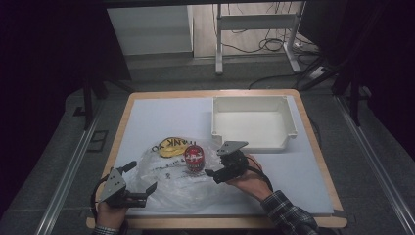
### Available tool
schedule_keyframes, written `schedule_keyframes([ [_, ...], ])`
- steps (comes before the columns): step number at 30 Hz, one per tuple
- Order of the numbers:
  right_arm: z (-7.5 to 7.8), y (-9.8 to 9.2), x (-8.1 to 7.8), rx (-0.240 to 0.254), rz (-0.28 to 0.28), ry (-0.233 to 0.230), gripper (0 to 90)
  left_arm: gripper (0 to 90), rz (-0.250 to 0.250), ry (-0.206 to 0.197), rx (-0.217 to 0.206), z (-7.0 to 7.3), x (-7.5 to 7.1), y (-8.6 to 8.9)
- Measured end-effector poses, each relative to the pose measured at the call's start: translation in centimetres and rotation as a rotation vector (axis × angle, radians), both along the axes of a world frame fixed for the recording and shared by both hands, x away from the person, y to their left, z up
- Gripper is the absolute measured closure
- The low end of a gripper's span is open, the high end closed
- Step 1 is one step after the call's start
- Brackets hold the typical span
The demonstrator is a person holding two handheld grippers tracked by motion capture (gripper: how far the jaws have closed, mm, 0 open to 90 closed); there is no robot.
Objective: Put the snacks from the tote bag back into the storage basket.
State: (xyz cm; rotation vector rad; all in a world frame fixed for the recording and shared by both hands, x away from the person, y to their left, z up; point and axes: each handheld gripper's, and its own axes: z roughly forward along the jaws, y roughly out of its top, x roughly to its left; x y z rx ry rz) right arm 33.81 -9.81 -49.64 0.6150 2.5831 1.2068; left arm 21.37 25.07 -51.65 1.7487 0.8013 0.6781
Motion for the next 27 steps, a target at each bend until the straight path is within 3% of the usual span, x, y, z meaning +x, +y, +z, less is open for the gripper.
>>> schedule_keyframes([
  [27,-1.0,3.1,1.2,-0.017,0.028,0.019,15.0,0.8,0.001,-0.002,0.003,0.0,0.0,0.0],
])
